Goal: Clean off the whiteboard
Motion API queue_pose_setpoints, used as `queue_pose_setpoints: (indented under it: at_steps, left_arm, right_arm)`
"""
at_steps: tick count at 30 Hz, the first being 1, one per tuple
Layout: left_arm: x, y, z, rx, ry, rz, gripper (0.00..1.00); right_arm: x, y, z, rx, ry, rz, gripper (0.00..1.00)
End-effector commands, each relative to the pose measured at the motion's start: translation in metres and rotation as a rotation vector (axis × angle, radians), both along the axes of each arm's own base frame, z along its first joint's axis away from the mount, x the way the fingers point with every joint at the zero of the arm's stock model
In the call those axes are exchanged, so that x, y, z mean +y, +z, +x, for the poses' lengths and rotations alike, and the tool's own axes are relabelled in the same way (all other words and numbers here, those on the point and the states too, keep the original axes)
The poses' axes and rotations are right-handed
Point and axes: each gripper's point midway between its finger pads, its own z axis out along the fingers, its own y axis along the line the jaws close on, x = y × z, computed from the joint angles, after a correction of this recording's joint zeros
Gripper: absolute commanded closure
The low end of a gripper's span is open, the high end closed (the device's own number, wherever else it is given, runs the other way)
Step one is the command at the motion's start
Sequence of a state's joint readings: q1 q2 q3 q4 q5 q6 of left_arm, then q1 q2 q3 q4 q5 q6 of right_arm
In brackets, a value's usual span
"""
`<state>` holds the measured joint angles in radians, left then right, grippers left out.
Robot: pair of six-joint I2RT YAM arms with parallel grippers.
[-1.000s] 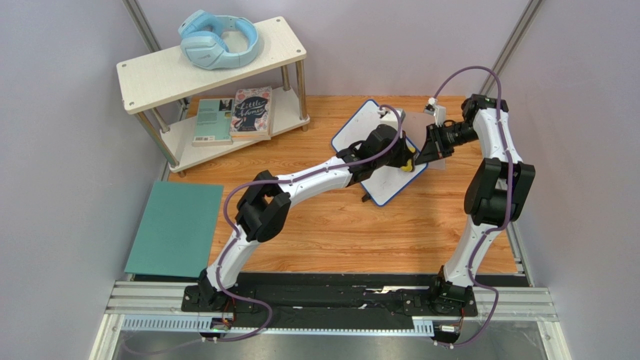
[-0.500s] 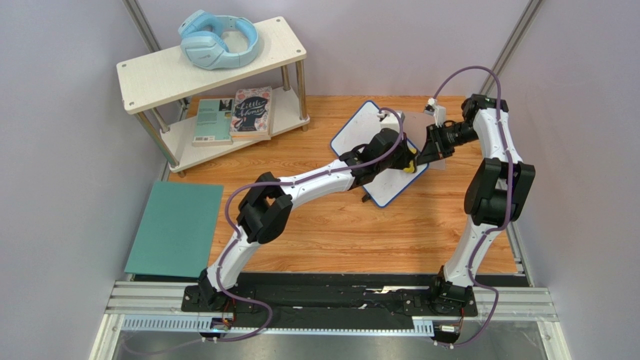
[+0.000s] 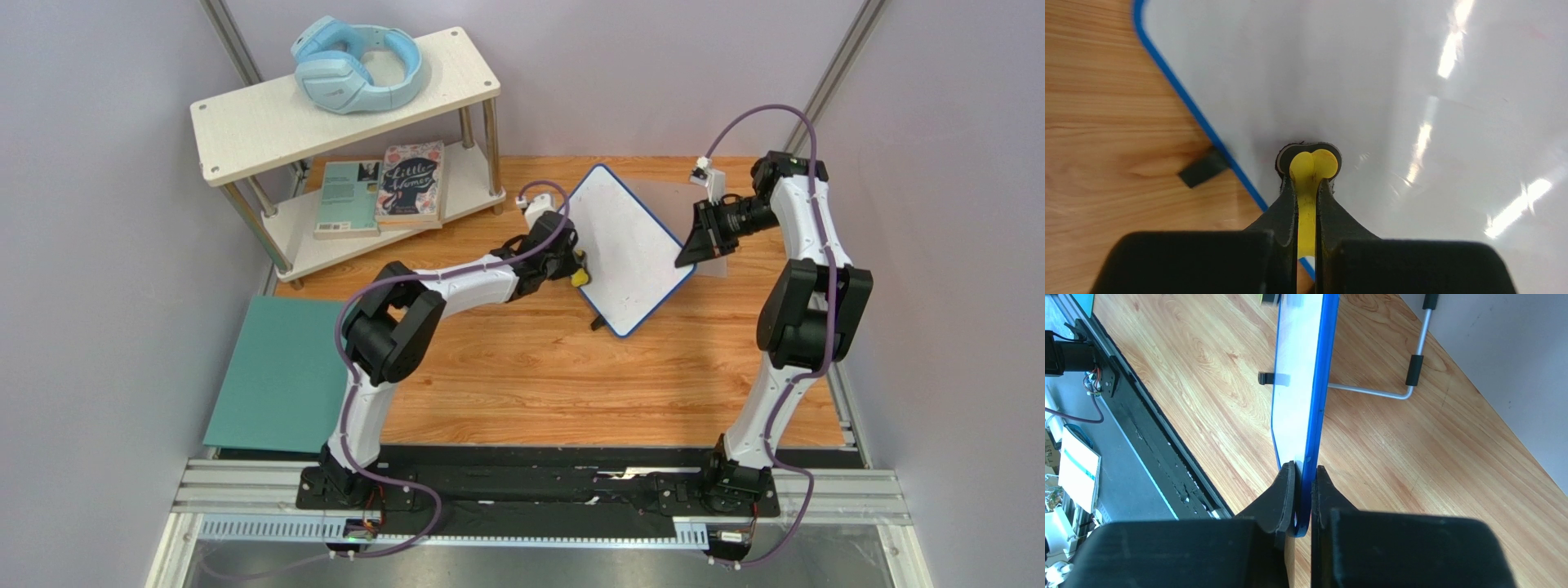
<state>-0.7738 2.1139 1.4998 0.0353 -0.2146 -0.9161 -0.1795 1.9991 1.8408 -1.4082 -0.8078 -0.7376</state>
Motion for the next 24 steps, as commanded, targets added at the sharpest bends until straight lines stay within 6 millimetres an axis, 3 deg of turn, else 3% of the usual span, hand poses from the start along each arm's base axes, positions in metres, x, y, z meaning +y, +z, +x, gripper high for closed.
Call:
queue_pose_setpoints:
  at_steps: [1, 4, 7, 12, 13, 15, 16, 17, 22, 24]
  left_arm:
    - [0.039, -0.025, 0.017, 0.043, 0.091, 0.081, 1.0]
    - [0.046, -0.016, 0.035, 0.018, 0.094, 0.082, 1.0]
    - [0.04, -0.001, 0.044, -0.024, 0.051, 0.066, 1.0]
    - [0.026, 0.051, 0.044, -0.146, -0.01, -0.059, 1.0]
    - [0.029, 0.069, 0.041, -0.163, 0.001, -0.081, 1.0]
    - [0.037, 0.075, 0.034, -0.17, 0.002, -0.076, 1.0]
    - [0.043, 0.095, 0.032, -0.197, 0.012, -0.087, 1.0]
    - [0.048, 0.097, 0.027, -0.197, 0.014, -0.075, 1.0]
    - [0.093, 0.142, 0.012, -0.304, 0.063, 0.004, 1.0]
    - [0.105, 0.143, 0.005, -0.298, 0.057, 0.054, 1.0]
  right_arm:
    - [0.002, 0.001, -0.019, -0.035, 0.15, -0.114, 1.0]
    - [0.002, 0.0, -0.019, -0.03, 0.15, -0.114, 1.0]
    - [0.003, 0.001, -0.019, -0.03, 0.15, -0.112, 1.0]
    - [0.004, 0.0, -0.018, -0.027, 0.148, -0.107, 1.0]
    - [0.004, -0.001, -0.018, -0.023, 0.147, -0.104, 1.0]
    - [0.005, -0.001, -0.016, -0.022, 0.145, -0.101, 1.0]
    - [0.005, -0.003, -0.015, -0.018, 0.144, -0.102, 1.0]
    - [0.005, -0.002, -0.015, -0.018, 0.146, -0.102, 1.0]
    - [0.004, -0.005, -0.012, -0.011, 0.142, -0.111, 0.99]
    - [0.003, -0.007, -0.011, -0.007, 0.141, -0.117, 0.98]
